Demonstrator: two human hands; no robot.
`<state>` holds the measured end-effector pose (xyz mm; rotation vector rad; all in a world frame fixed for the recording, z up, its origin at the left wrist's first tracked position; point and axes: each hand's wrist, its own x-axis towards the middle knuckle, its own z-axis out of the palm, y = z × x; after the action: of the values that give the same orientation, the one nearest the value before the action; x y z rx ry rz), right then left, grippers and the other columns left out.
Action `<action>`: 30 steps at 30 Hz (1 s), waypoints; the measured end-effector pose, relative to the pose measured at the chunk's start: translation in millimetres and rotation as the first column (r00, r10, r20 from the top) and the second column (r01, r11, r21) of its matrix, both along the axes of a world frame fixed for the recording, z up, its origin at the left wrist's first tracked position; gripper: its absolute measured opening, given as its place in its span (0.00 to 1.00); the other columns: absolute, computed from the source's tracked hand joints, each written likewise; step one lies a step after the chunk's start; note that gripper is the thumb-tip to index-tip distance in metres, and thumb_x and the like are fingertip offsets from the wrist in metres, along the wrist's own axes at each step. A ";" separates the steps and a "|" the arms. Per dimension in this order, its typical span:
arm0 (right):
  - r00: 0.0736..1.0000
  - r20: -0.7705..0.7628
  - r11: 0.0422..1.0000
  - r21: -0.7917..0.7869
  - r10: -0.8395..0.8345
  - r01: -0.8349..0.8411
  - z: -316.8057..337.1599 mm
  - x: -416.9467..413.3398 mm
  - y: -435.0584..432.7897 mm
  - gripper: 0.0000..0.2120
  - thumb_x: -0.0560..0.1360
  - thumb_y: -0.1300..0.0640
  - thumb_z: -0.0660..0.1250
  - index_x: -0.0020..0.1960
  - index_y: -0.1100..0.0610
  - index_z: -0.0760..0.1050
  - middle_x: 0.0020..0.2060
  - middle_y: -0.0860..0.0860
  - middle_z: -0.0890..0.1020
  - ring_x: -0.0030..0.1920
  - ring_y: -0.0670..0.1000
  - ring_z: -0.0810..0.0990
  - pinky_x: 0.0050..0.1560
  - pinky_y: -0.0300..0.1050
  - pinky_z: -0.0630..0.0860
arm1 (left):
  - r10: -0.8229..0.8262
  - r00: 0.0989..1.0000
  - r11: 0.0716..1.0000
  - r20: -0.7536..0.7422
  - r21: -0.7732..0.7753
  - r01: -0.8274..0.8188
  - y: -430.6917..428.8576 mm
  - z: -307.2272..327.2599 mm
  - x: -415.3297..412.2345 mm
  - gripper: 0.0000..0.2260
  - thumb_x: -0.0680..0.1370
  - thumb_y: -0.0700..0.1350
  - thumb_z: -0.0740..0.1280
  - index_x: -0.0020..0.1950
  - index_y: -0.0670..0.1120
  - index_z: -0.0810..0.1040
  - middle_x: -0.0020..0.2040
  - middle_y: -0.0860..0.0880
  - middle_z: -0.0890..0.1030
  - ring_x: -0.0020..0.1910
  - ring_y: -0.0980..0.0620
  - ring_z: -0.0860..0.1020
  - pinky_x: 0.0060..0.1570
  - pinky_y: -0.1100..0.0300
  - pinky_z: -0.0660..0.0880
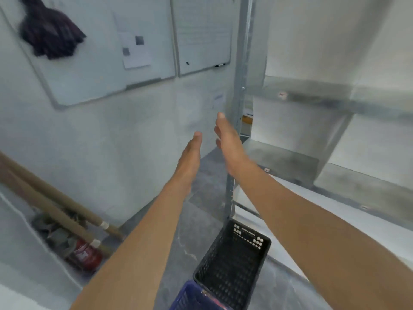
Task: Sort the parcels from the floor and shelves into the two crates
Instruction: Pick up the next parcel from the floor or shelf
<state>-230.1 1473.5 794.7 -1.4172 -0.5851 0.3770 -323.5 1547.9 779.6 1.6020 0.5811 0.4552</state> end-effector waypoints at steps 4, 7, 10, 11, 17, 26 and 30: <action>0.982 0.046 0.982 0.034 -0.185 0.184 47.5 22.5 -64.2 0.40 0.73 0.20 0.56 0.76 0.43 0.73 0.75 0.42 0.74 0.76 0.46 0.71 0.80 0.57 0.62 | -0.147 0.987 0.987 0.064 0.073 0.142 -53.1 49.3 27.2 0.32 0.80 0.72 0.50 0.81 0.59 0.60 0.80 0.58 0.63 0.78 0.55 0.64 0.78 0.43 0.60; 0.952 0.090 0.956 0.062 -0.292 0.288 86.9 19.7 -126.9 0.29 0.84 0.32 0.53 0.79 0.45 0.68 0.78 0.45 0.71 0.78 0.46 0.68 0.81 0.54 0.60 | -0.249 0.965 0.966 0.084 0.090 0.241 -97.3 77.2 54.2 0.27 0.81 0.70 0.50 0.77 0.62 0.66 0.77 0.57 0.69 0.76 0.54 0.67 0.76 0.44 0.63; 0.909 0.146 0.920 0.090 -0.391 0.381 104.1 30.4 -186.7 0.33 0.84 0.33 0.52 0.83 0.49 0.61 0.82 0.47 0.64 0.81 0.48 0.63 0.83 0.55 0.57 | -0.344 0.932 0.937 0.118 0.106 0.332 -146.9 96.0 82.8 0.32 0.80 0.72 0.52 0.79 0.59 0.65 0.79 0.55 0.67 0.76 0.55 0.67 0.76 0.44 0.63; 0.896 0.147 0.908 0.086 -0.420 0.411 108.3 32.3 -208.1 0.34 0.84 0.32 0.51 0.84 0.48 0.60 0.83 0.47 0.63 0.81 0.48 0.62 0.83 0.57 0.57 | -0.367 0.922 0.928 0.122 0.110 0.355 -166.4 101.1 91.0 0.32 0.80 0.71 0.52 0.80 0.58 0.63 0.79 0.55 0.66 0.75 0.55 0.67 0.76 0.44 0.64; 0.805 0.125 0.814 0.130 -0.579 0.566 118.9 38.7 -347.3 0.30 0.86 0.36 0.52 0.84 0.47 0.59 0.83 0.45 0.61 0.82 0.46 0.60 0.83 0.53 0.53 | -0.528 0.836 0.849 0.147 0.123 0.514 -298.7 112.7 133.5 0.29 0.83 0.67 0.52 0.80 0.56 0.63 0.78 0.56 0.67 0.73 0.54 0.70 0.73 0.42 0.66; 0.594 0.118 0.605 0.115 -0.796 0.788 110.7 25.4 -559.3 0.28 0.86 0.37 0.53 0.83 0.47 0.61 0.82 0.44 0.63 0.81 0.46 0.61 0.77 0.48 0.57 | -0.757 0.642 0.653 0.121 0.109 0.750 -516.9 109.2 163.8 0.30 0.81 0.71 0.54 0.78 0.58 0.65 0.75 0.56 0.69 0.69 0.56 0.71 0.70 0.44 0.68; 0.470 0.098 0.479 0.107 -0.877 0.871 98.1 3.4 -648.9 0.28 0.86 0.38 0.54 0.83 0.47 0.62 0.82 0.43 0.63 0.81 0.46 0.60 0.78 0.46 0.56 | -0.832 0.544 0.554 0.105 0.109 0.826 -608.8 101.8 162.4 0.30 0.81 0.69 0.53 0.80 0.56 0.64 0.77 0.54 0.68 0.71 0.54 0.71 0.71 0.45 0.67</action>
<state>-226.8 824.6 892.8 -1.5176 0.1051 -0.5910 -161.0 939.1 881.4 1.6695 -0.3588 -0.1546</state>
